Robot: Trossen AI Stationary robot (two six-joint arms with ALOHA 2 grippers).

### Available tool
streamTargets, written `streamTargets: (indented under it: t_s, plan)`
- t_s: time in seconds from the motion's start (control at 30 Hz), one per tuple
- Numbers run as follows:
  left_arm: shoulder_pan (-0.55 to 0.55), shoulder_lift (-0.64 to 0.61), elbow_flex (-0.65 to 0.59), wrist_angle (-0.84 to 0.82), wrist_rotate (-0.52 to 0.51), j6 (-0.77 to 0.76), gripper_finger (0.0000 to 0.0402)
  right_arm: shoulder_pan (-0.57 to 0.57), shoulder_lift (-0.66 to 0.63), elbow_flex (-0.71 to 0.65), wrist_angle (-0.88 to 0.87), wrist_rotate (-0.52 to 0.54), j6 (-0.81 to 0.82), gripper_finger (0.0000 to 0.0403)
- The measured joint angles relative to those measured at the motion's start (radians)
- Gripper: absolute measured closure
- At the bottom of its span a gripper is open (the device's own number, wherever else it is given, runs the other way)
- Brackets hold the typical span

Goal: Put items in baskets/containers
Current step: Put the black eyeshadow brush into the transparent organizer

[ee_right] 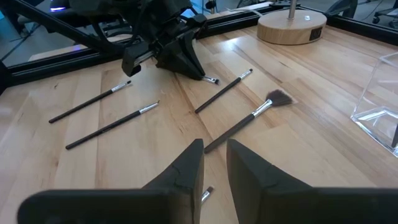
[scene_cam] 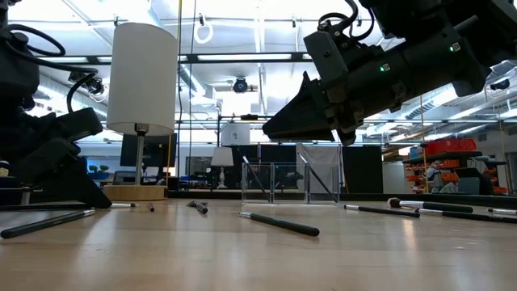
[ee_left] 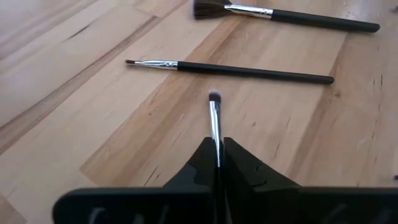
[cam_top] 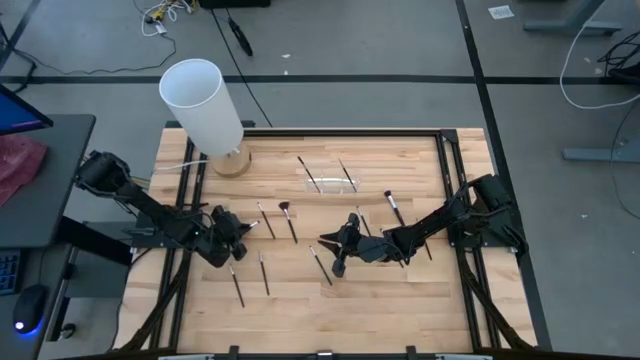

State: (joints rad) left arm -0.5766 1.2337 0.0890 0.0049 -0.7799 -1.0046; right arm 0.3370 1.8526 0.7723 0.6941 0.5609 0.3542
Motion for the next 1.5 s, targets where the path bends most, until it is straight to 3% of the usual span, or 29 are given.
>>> streamTargets:
  t_s: [0.43,0.8,1.07,1.3,1.4,1.5]
  plan:
    - [-0.011,-0.113,-0.002,0.033,0.002,0.035,0.0401,0.000,0.000,0.000,0.003,0.000,0.005,0.0333]
    - [-0.011,-0.128,-0.002,0.074,-0.035,0.084,0.0400,-0.002,0.000,0.000,0.009,0.000,0.007,0.0333]
    - [0.000,-0.129,0.048,0.047,-0.047,0.127,0.0374,-0.010,0.000,0.000,0.009,0.000,0.007,0.0333]
    - [0.114,-0.130,0.184,-0.245,-0.063,0.075,0.0308,-0.010,0.000,0.000,0.009,0.000,0.007,0.0333]
    - [0.202,-0.130,0.235,-0.427,0.013,0.006,0.0260,-0.010,0.000,0.000,0.009,0.000,0.007,0.0333]
    - [0.285,-0.130,0.235,-0.497,0.101,0.021,0.0209,-0.010,0.000,0.000,0.009,0.000,0.005,0.0333]
